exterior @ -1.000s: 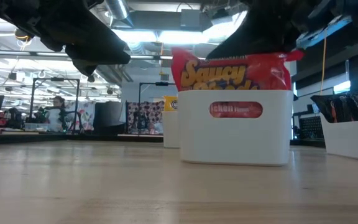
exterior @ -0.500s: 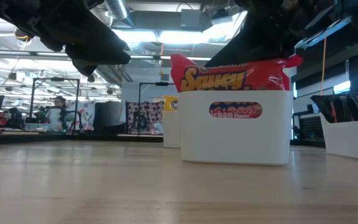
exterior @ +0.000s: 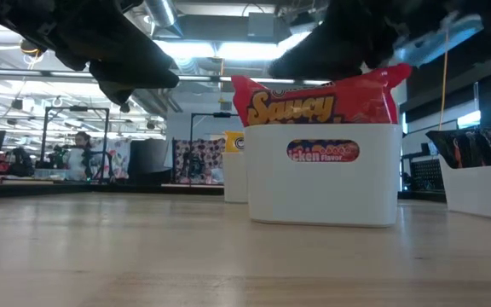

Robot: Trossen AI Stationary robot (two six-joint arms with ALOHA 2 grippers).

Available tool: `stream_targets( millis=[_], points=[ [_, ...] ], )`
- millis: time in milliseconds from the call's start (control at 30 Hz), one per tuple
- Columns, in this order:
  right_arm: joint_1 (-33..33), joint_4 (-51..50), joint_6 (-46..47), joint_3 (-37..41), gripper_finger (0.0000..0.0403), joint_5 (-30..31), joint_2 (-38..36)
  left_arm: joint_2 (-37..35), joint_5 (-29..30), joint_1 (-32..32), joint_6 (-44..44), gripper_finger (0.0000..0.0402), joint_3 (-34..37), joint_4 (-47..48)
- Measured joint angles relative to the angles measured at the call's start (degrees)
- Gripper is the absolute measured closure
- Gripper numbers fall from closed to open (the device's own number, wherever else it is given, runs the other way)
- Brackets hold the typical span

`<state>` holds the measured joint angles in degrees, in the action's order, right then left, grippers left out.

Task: Sort Maruchan noodles
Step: Put the orange noodle pack into bottom white bin

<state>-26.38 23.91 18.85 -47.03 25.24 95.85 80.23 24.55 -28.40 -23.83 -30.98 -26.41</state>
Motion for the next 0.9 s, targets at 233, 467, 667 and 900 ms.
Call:
stream_targets(
  millis=[233,467,667,900],
  points=[
    [-2.2,11.7,0.8,8.8,0.0396,6.8,-0.1,0.0,0.0,0.0,-0.1,0.0278,0.0,0.0],
    [-2.2,22.7,1.9,16.9,0.0396,7.9,-0.2,0.0,0.0,0.0,-0.3,0.0278,0.0,0.0],
    [-2.1,22.2,1.8,18.1,0.0396,8.5,-0.2,0.0,0.0,0.0,-1.3,0.0278,0.0,-0.1],
    [-2.1,19.9,1.8,18.0,0.0396,7.1,-0.1,0.0,0.0,0.0,-1.2,0.0278,0.0,-0.2]
  ],
)
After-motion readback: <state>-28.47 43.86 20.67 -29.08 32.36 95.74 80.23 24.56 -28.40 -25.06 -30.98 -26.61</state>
